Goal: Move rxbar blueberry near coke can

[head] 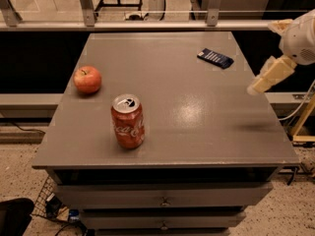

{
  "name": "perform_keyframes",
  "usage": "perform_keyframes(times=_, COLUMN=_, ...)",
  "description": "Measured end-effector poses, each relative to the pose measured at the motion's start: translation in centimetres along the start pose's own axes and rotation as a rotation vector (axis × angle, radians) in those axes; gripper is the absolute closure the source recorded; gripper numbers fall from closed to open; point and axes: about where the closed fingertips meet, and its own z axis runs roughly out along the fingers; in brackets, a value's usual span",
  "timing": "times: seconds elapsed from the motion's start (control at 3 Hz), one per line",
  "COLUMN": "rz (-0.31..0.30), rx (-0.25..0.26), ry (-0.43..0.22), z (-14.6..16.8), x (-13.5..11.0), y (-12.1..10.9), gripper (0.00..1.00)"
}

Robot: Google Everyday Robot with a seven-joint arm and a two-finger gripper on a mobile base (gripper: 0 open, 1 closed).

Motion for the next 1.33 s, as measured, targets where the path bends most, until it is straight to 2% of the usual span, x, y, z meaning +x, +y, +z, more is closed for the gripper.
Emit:
perform_keyframes(times=0.33, rz=0.079, rx=0.049, ry=-0.114, z=2.7, x=1.2, y=-3.6, gripper=0.0)
perform_keyframes(times=0.67, rz=0.186, rx=0.045, ry=-0.2, z=5.4, x=2.6, y=-6.3, gripper=0.0)
perform_keyframes(times=1.0, rz=0.186, rx=0.045, ry=-0.2, z=5.4, x=2.6, y=-6.3, gripper=0.0)
perform_keyframes(times=1.33, rz=0.206, rx=0.026, ry=-0.229, z=6.9, x=2.8, y=-7.1, gripper=0.0)
